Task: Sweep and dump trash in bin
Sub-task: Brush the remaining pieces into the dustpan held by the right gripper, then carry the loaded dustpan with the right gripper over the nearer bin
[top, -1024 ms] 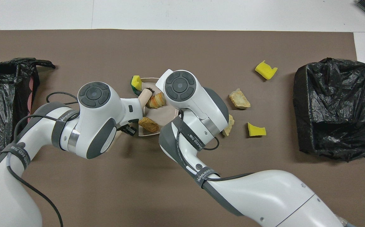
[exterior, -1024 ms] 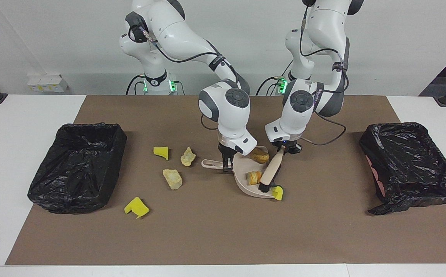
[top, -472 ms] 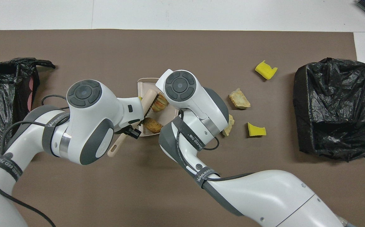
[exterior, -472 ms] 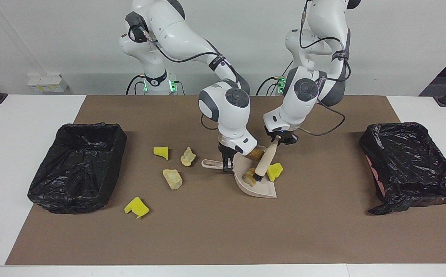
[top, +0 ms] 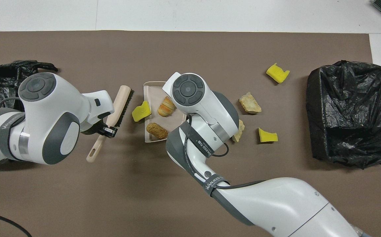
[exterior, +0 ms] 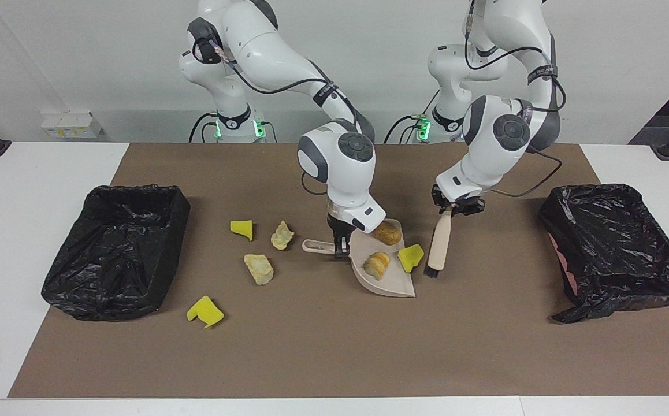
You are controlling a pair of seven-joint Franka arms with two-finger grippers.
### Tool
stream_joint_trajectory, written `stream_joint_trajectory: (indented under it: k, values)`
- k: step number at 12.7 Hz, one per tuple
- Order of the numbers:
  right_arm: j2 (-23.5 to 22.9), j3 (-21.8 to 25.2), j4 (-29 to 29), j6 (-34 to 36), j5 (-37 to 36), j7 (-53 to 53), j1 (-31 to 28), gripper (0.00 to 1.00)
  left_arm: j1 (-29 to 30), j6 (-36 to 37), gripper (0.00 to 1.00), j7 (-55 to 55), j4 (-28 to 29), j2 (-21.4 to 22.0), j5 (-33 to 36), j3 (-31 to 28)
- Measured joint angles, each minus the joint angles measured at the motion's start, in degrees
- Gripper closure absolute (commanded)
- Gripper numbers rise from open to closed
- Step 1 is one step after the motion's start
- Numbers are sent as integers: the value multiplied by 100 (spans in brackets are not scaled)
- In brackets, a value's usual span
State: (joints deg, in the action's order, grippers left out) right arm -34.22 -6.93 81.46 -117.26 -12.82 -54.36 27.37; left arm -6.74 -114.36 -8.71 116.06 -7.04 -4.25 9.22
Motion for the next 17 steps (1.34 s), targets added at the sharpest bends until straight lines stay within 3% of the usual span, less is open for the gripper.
stream_joint_trajectory:
  k: [3,6,8,14,17]
  values:
    - [0,0,0,0,0,0,0,100,-161,-825,100,327,706,-23,-28,108]
    - [0,0,0,-1,0,0,0,100,-845,-936,100,1068,783,68,-32,169]
    - [0,0,0,-3,0,0,0,100,-956,-1020,100,1342,787,95,-32,165]
    - [5,0,-1,-6,0,0,-7,100,40,-1058,100,1685,797,88,-33,0]
    - [181,10,42,9,4,0,-149,100,96,-912,100,2412,805,89,-33,40]
